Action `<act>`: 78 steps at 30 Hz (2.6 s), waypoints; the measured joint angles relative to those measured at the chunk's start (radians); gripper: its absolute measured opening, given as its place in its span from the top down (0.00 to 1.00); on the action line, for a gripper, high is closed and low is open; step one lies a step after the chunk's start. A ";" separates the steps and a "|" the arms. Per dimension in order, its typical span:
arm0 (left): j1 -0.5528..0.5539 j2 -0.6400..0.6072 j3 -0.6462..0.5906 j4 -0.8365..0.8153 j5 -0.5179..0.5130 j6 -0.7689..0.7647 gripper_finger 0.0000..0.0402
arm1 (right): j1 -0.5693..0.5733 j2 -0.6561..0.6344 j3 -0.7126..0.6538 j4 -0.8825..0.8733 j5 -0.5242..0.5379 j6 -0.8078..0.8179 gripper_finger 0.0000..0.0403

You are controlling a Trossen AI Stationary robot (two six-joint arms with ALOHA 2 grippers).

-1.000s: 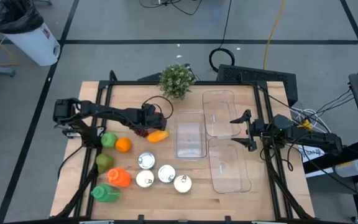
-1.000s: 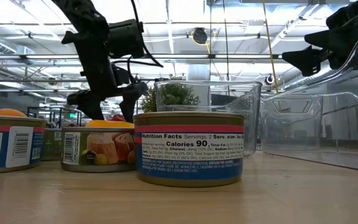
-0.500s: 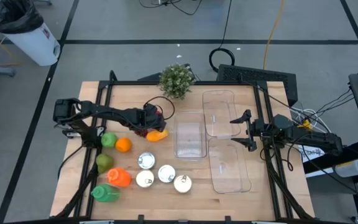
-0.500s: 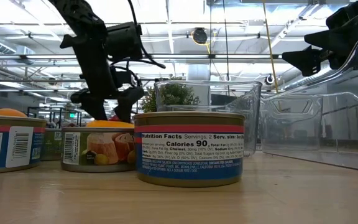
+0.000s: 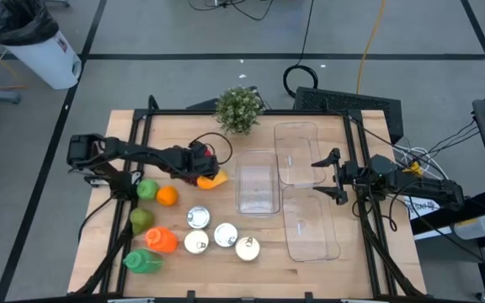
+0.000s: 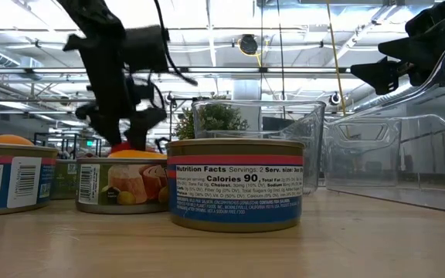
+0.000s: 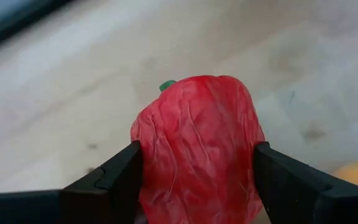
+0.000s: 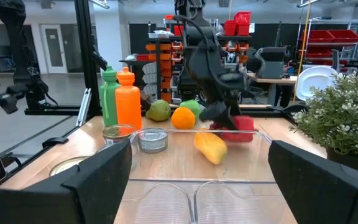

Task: Pick & Place Food Item
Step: Put the red bell pepper into the top transparent bin

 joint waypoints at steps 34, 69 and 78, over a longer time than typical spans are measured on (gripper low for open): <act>-0.227 -0.124 0.006 0.981 0.153 0.875 0.37 | 0.000 0.000 0.000 0.000 0.000 0.000 0.11; -0.236 0.165 0.011 1.498 0.514 0.949 0.35 | 0.000 0.006 0.000 0.179 0.318 0.500 0.11; -0.254 0.164 0.011 1.499 0.514 1.003 0.35 | 0.029 0.108 0.000 0.386 -0.023 0.538 0.11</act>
